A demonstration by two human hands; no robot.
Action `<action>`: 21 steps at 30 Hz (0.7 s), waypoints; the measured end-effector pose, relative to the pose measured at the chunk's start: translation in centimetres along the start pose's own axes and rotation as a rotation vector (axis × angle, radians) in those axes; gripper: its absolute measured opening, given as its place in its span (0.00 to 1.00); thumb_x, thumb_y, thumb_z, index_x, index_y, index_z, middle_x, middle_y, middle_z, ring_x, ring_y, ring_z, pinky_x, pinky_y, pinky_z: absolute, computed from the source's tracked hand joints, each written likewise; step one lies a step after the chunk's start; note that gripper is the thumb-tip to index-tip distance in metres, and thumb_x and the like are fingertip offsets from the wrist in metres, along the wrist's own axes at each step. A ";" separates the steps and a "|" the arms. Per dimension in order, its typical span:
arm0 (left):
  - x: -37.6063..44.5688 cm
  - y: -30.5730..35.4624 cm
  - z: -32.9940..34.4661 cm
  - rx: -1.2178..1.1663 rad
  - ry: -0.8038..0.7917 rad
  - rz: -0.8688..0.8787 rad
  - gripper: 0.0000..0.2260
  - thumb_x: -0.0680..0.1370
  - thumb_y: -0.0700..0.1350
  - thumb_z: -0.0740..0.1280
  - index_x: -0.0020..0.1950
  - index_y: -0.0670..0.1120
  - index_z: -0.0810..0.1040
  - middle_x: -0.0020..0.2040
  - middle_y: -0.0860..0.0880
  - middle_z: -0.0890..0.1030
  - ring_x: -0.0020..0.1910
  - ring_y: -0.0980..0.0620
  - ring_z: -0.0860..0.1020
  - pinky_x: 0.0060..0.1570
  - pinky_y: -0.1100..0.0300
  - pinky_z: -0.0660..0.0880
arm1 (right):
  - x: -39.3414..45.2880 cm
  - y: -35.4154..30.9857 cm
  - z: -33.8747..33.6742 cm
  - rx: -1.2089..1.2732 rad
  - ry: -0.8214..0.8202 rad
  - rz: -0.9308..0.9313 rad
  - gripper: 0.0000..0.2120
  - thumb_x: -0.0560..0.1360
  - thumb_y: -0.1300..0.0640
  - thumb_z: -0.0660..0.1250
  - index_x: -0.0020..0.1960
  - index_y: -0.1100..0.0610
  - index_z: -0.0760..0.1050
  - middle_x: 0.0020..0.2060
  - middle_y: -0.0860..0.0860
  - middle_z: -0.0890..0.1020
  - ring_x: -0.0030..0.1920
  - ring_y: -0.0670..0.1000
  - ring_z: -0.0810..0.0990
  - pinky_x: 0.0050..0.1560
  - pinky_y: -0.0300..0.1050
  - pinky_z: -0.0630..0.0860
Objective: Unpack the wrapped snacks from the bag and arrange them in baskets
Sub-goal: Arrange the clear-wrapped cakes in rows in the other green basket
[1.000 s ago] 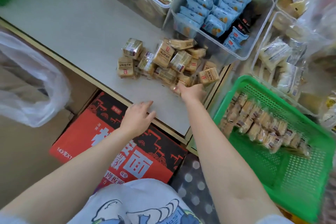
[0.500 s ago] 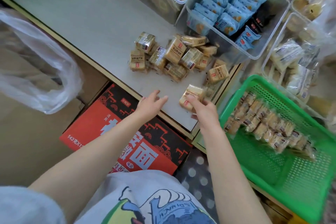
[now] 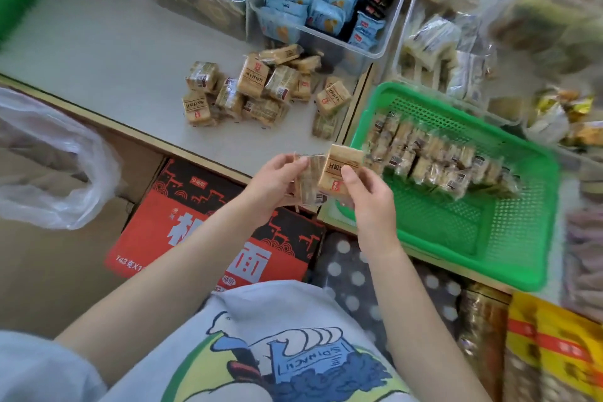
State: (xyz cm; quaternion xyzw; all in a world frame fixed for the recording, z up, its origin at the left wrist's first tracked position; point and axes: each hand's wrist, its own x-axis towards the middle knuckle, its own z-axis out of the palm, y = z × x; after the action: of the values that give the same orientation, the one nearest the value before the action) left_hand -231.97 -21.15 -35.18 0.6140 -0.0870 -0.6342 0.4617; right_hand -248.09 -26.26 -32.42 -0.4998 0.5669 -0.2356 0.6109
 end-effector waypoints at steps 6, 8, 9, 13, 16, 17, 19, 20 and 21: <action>-0.9 0.1 5.5 0.190 -0.182 -0.029 0.30 0.75 0.69 0.63 0.67 0.50 0.74 0.58 0.46 0.83 0.53 0.49 0.84 0.53 0.49 0.81 | -1.8 -0.1 -2.9 -0.088 0.115 -0.179 0.16 0.73 0.51 0.76 0.51 0.50 0.70 0.39 0.49 0.80 0.38 0.44 0.80 0.41 0.38 0.76; -0.9 -0.6 7.0 0.165 -0.197 -0.009 0.31 0.73 0.67 0.70 0.69 0.48 0.73 0.61 0.43 0.82 0.54 0.48 0.83 0.53 0.48 0.82 | -2.3 0.7 -3.2 -0.263 0.202 -0.294 0.13 0.74 0.49 0.75 0.49 0.50 0.73 0.44 0.48 0.76 0.42 0.44 0.75 0.44 0.36 0.73; -0.9 -0.8 7.6 0.121 -0.178 -0.007 0.28 0.75 0.64 0.69 0.69 0.48 0.74 0.61 0.42 0.82 0.54 0.46 0.83 0.53 0.47 0.81 | -2.5 1.2 -3.4 -0.301 0.238 -0.304 0.12 0.74 0.48 0.75 0.52 0.49 0.74 0.48 0.48 0.75 0.47 0.44 0.74 0.49 0.35 0.72; -1.1 -1.4 9.8 0.014 -0.112 0.009 0.23 0.81 0.61 0.60 0.68 0.46 0.74 0.59 0.38 0.82 0.55 0.39 0.82 0.51 0.46 0.82 | -3.4 2.7 -4.6 0.062 0.120 0.018 0.23 0.76 0.44 0.71 0.67 0.48 0.69 0.60 0.50 0.77 0.57 0.46 0.79 0.59 0.42 0.78; -1.2 -2.0 11.2 0.244 -0.129 0.053 0.31 0.76 0.70 0.61 0.68 0.49 0.75 0.59 0.42 0.82 0.56 0.43 0.81 0.57 0.46 0.79 | -3.6 3.4 -5.6 0.286 0.128 0.093 0.20 0.79 0.50 0.69 0.67 0.54 0.70 0.59 0.54 0.82 0.54 0.49 0.84 0.54 0.51 0.82; -1.1 -2.0 11.4 0.371 -0.118 0.074 0.33 0.75 0.72 0.58 0.67 0.49 0.76 0.60 0.45 0.81 0.58 0.45 0.79 0.61 0.47 0.76 | -3.5 3.3 -6.3 0.282 0.166 0.085 0.19 0.79 0.51 0.69 0.66 0.54 0.71 0.58 0.53 0.82 0.52 0.49 0.84 0.52 0.50 0.83; -0.7 -1.6 11.1 0.525 -0.006 0.123 0.29 0.81 0.66 0.54 0.68 0.46 0.75 0.61 0.48 0.78 0.59 0.49 0.76 0.59 0.54 0.71 | -3.0 3.1 -8.2 0.139 0.237 0.041 0.19 0.78 0.51 0.70 0.66 0.51 0.70 0.56 0.50 0.81 0.52 0.50 0.83 0.49 0.46 0.82; -0.1 -1.5 10.5 0.546 0.074 0.140 0.25 0.83 0.62 0.55 0.69 0.45 0.73 0.62 0.48 0.77 0.58 0.51 0.74 0.56 0.56 0.70 | -2.8 2.9 -9.2 0.031 0.257 0.017 0.21 0.77 0.51 0.71 0.66 0.51 0.68 0.55 0.47 0.79 0.51 0.48 0.81 0.47 0.41 0.80; 0.6 -1.5 9.7 0.557 0.132 0.148 0.22 0.83 0.58 0.58 0.70 0.44 0.72 0.62 0.48 0.77 0.56 0.52 0.74 0.53 0.58 0.70 | -2.5 2.7 -10.1 -0.085 0.271 0.009 0.24 0.76 0.51 0.72 0.67 0.51 0.66 0.52 0.44 0.77 0.49 0.45 0.79 0.44 0.34 0.76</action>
State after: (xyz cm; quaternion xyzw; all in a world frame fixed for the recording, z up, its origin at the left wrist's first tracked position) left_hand -240.87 -25.17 -34.38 0.7492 -0.2718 -0.5091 0.3250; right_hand -258.80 -26.56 -32.20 -0.4863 0.6559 -0.2742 0.5080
